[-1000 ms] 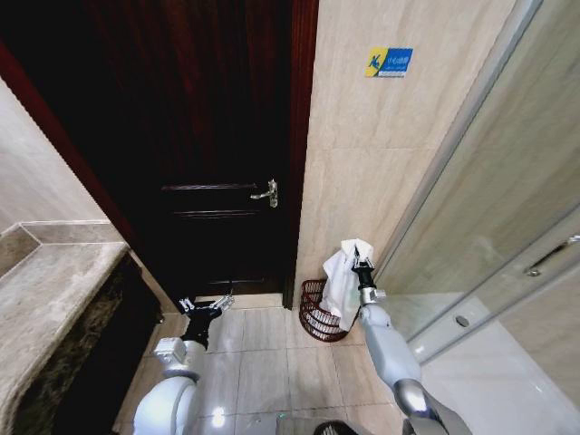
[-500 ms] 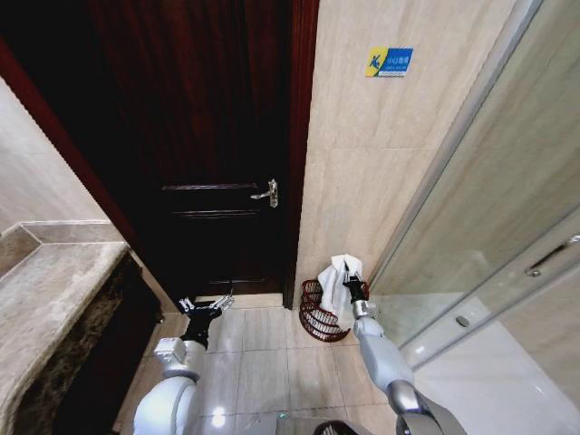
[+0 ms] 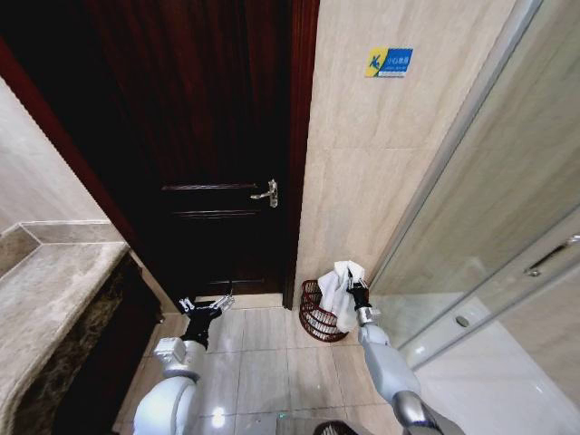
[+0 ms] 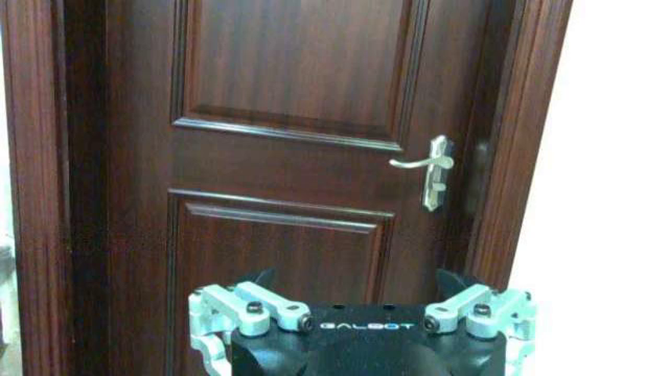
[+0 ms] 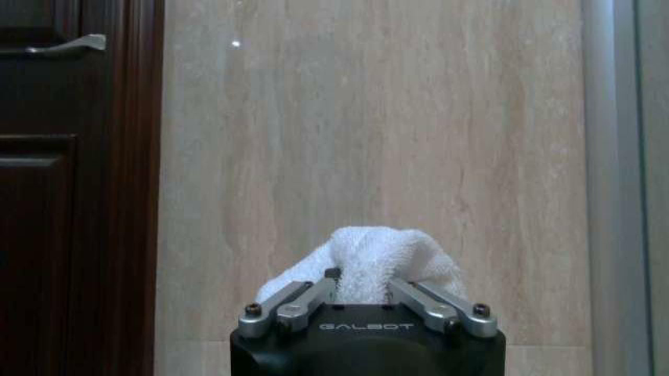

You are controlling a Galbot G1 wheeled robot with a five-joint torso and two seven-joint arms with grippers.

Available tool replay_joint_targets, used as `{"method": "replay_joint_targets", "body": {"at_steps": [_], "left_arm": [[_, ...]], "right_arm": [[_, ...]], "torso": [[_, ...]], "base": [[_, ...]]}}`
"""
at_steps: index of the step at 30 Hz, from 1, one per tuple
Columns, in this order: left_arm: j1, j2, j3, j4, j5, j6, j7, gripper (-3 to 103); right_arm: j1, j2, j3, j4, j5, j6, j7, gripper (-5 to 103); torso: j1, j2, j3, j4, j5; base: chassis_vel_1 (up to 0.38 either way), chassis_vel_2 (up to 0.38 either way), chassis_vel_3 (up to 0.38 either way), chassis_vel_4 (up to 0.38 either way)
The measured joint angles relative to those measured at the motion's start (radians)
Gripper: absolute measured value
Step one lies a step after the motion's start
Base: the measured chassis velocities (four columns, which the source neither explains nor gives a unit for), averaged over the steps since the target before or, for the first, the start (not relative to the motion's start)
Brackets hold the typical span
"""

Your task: Discard the used towel into the hamper.

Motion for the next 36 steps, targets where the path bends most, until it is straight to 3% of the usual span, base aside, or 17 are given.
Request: {"method": "replay_joint_targets", "body": {"at_steps": [16, 26, 36], "left_arm": [[0.0, 0.0, 0.0, 0.0, 0.0, 0.0, 0.0, 100], [0.0, 0.0, 0.0, 0.0, 0.0, 0.0, 0.0, 100], [0.0, 0.0, 0.0, 0.0, 0.0, 0.0, 0.0, 100]], "right_arm": [[-0.015, 0.004, 0.004, 0.004, 0.009, 0.022, -0.013, 8], [-0.039, -0.004, 0.014, -0.06, 0.0, -0.006, -0.084, 8], [-0.01, -0.005, 0.059, 0.056, -0.093, 0.018, -0.023, 8]], "torso": [[0.001, 0.0, 0.0, 0.0001, 0.0], [-0.001, 0.0, 0.0, 0.0, -0.0001], [0.0, 0.0, 0.0, 0.0002, -0.0003]], "base": [[-0.057, 0.057, 0.059, -0.053], [-0.027, 0.016, 0.018, -0.014], [0.0, 0.0, 0.0, 0.0]]}}
